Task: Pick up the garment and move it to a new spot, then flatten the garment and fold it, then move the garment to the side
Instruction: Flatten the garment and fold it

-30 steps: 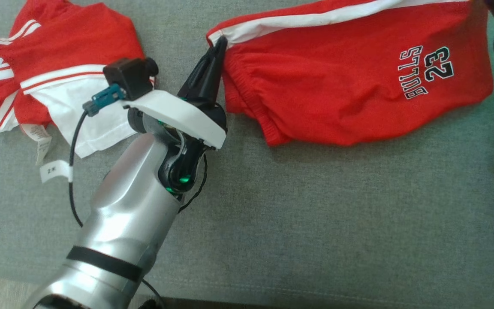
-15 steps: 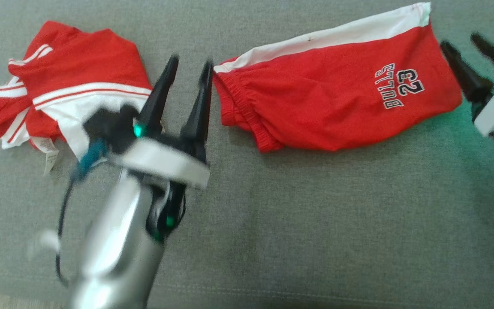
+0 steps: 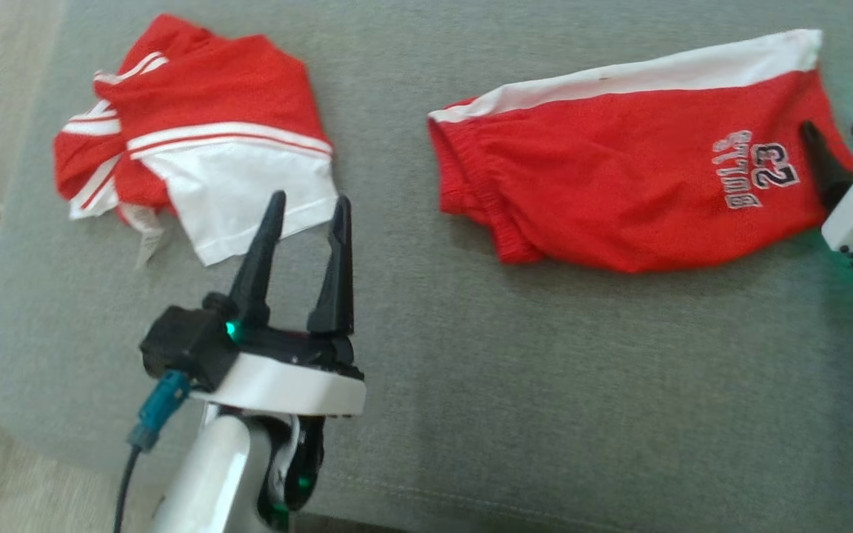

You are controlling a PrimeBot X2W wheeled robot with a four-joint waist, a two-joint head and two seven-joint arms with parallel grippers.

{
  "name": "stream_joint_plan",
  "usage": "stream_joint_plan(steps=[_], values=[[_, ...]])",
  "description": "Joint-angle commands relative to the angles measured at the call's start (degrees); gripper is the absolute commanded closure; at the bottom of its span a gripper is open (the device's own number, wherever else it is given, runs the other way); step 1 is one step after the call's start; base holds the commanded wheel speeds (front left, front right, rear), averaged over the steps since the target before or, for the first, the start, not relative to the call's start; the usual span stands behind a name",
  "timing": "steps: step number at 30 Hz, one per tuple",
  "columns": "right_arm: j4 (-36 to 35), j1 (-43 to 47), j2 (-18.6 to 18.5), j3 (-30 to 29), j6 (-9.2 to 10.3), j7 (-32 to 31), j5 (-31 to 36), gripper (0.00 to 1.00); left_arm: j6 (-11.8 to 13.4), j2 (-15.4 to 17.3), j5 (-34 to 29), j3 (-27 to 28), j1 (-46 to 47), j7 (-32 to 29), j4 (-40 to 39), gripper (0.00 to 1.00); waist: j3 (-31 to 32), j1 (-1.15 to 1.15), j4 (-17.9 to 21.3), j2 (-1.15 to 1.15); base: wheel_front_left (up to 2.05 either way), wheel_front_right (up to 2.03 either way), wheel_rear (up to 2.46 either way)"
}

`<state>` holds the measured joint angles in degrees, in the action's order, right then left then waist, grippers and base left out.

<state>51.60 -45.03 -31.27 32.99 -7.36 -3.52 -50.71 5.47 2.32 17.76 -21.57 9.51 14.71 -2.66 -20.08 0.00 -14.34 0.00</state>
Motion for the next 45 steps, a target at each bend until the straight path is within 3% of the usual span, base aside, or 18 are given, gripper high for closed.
stream_joint_plan(steps=[1,2,3,6,10,16,25,29,35,45], values=[[1.23,-0.33,-0.42,0.0,-0.13,0.21,1.14,0.0,0.56,0.57,0.25,1.25,0.16,0.29,-2.21,0.0,-0.29,0.0,-1.32,0.0,0.0,0.0,0.0],[2.98,-0.43,0.11,-0.08,-0.13,0.03,1.53,0.0,0.81,0.57,0.22,1.02,-0.01,0.29,-2.16,0.0,-0.17,0.0,-1.69,0.0,0.0,0.0,0.0],[4.41,-0.41,0.81,-0.05,-0.13,-0.5,1.68,0.18,1.15,0.57,0.01,0.91,-0.19,0.29,-2.08,0.0,0.01,0.0,-1.98,0.0,0.0,0.0,0.0],[6.28,-0.15,2.69,0.49,-0.13,-1.75,1.63,1.0,2.18,0.56,-1.19,1.06,-0.96,0.29,-1.91,0.0,0.72,0.0,-2.17,0.0,0.0,0.0,0.0],[6.03,0.36,3.61,1.43,-0.13,-1.86,1.21,1.0,3.3,0.56,-2.68,2.17,-2.56,0.29,-1.19,0.0,2.09,0.0,-1.08,0.0,0.0,0.0,0.0],[6.54,0.71,2.8,0.96,-0.13,1.86,1.09,1.0,3.05,0.56,-4.93,3.83,-4.37,0.29,0.37,0.0,4.4,0.0,1.81,0.0,0.0,0.0,0.0],[8.41,1.83,-3.6,1.19,-0.13,4.33,2.8,1.0,2.09,0.56,-6.35,5.06,-6.36,0.29,2.2,0.0,7.99,0.0,8.09,0.0,0.0,0.0,0.0],[9.1,-0.09,-4.6,0.47,-0.13,4.81,3.53,1.0,2.18,0.56,-7.63,4.99,-6.37,0.29,2.92,0.0,8.55,0.0,9.56,0.0,0.0,0.0,0.0],[5.67,-2.23,-1.53,-0.16,-0.13,5.47,3.18,1.0,2.44,0.56,-7.99,4.88,-6.72,0.29,4.07,0.0,9.84,0.0,10.21,0.0,0.0,0.0,0.0],[-2.72,-1.65,7.57,0.58,-0.13,3.72,2.89,1.0,1.7,0.56,-6.83,3.69,-7.36,0.29,5.67,0.0,12.6,0.0,7.25,0.0,0.0,0.0,0.0]])
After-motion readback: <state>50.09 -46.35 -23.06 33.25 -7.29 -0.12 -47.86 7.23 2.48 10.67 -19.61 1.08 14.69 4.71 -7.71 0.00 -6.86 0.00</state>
